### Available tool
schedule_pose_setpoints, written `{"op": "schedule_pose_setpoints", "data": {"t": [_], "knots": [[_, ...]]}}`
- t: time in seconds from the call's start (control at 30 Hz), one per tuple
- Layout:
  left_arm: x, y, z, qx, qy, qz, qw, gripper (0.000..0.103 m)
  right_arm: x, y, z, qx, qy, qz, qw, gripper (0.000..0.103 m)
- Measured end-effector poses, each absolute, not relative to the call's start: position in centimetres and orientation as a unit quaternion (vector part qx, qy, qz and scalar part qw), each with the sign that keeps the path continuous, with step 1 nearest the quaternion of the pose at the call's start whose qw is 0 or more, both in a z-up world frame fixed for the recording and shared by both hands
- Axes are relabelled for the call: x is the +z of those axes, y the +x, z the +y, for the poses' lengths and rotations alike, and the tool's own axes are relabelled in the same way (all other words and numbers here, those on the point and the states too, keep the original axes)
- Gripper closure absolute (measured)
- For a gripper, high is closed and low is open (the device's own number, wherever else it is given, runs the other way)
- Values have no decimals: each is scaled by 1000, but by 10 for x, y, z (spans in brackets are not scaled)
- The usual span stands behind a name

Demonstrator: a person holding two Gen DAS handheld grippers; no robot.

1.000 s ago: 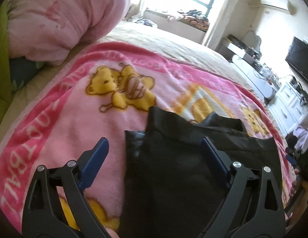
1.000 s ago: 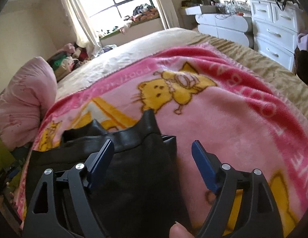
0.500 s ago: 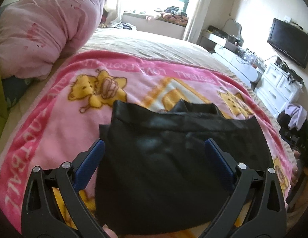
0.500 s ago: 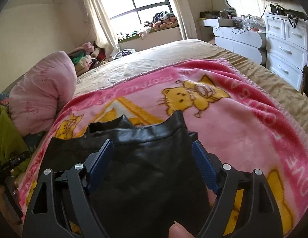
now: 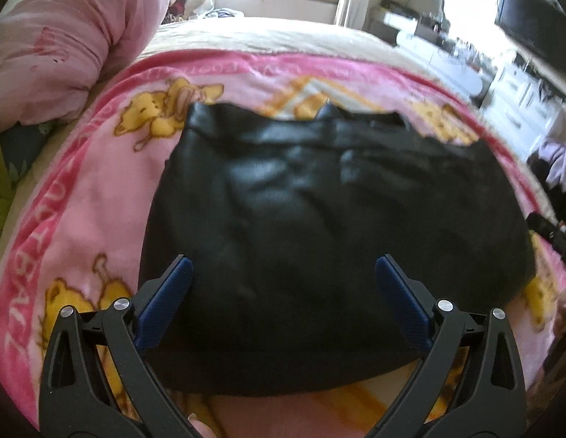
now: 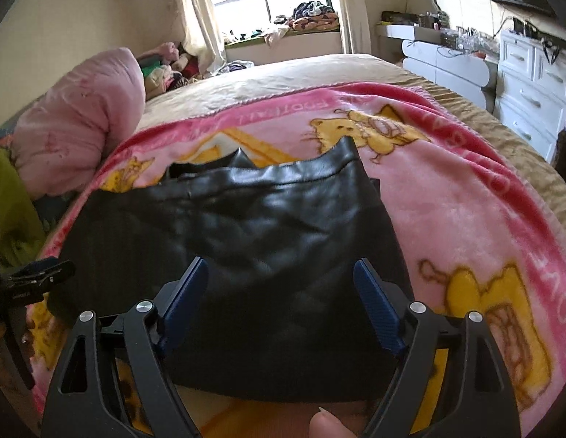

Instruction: Fold large clothes

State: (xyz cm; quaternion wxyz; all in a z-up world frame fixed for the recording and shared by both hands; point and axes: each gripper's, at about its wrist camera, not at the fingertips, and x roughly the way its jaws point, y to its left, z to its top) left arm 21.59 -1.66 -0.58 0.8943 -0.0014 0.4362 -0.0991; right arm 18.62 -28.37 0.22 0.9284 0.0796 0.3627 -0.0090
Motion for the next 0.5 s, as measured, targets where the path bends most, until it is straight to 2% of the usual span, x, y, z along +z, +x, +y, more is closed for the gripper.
{"op": "schedule_pose_setpoints", "data": {"t": [0.23, 0.5], "knots": [[-25, 205, -23, -73, 42, 439, 894, 9, -39, 194, -277, -29, 59, 436, 897, 17], [-36, 204, -17, -84, 16, 438, 895, 9, -50, 194, -278, -34, 75, 430, 899, 17]]}}
